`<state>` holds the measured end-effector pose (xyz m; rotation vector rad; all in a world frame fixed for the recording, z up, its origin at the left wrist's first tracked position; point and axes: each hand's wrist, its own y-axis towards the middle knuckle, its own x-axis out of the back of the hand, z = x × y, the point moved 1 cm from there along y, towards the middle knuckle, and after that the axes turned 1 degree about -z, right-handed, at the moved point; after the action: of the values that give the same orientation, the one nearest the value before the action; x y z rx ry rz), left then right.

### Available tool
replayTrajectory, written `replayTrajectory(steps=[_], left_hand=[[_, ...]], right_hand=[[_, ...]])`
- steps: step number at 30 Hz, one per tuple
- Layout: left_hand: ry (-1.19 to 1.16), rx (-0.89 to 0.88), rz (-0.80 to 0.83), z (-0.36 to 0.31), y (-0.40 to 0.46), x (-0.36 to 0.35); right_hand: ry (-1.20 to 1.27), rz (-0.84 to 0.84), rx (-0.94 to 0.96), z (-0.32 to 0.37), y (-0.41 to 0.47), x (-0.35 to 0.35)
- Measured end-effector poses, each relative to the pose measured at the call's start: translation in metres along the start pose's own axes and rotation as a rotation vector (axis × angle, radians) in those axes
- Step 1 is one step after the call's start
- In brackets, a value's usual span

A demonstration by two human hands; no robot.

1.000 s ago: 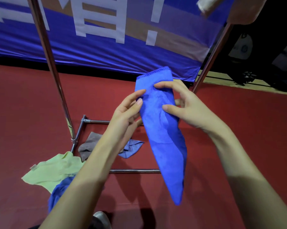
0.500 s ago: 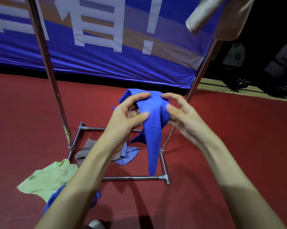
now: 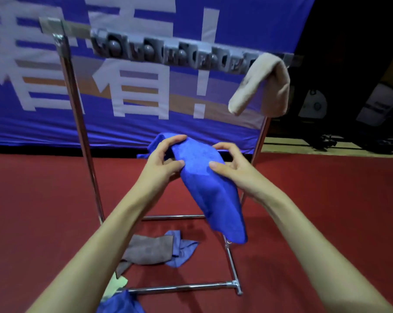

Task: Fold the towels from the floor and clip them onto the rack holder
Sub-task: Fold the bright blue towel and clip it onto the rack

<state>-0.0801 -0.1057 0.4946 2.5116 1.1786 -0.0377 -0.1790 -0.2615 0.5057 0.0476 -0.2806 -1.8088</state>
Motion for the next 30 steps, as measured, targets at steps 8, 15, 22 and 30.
replayTrajectory(steps=[8, 15, 22, 30], left_hand=[[0.114, -0.106, 0.154, -0.042, 0.004, -0.015], [0.191, -0.126, -0.054, -0.061, 0.008, -0.022], [0.257, -0.078, 0.067, -0.063, 0.015, -0.031], [0.311, 0.011, 0.004, -0.057, 0.021, -0.037]], right_hand=[[0.089, 0.052, 0.061, 0.041, -0.004, 0.004], [0.150, -0.104, 0.102, 0.049, 0.001, 0.007], [-0.015, -0.177, 0.035, 0.049, 0.008, 0.017], [-0.171, -0.191, 0.092, 0.047, 0.003, 0.033]])
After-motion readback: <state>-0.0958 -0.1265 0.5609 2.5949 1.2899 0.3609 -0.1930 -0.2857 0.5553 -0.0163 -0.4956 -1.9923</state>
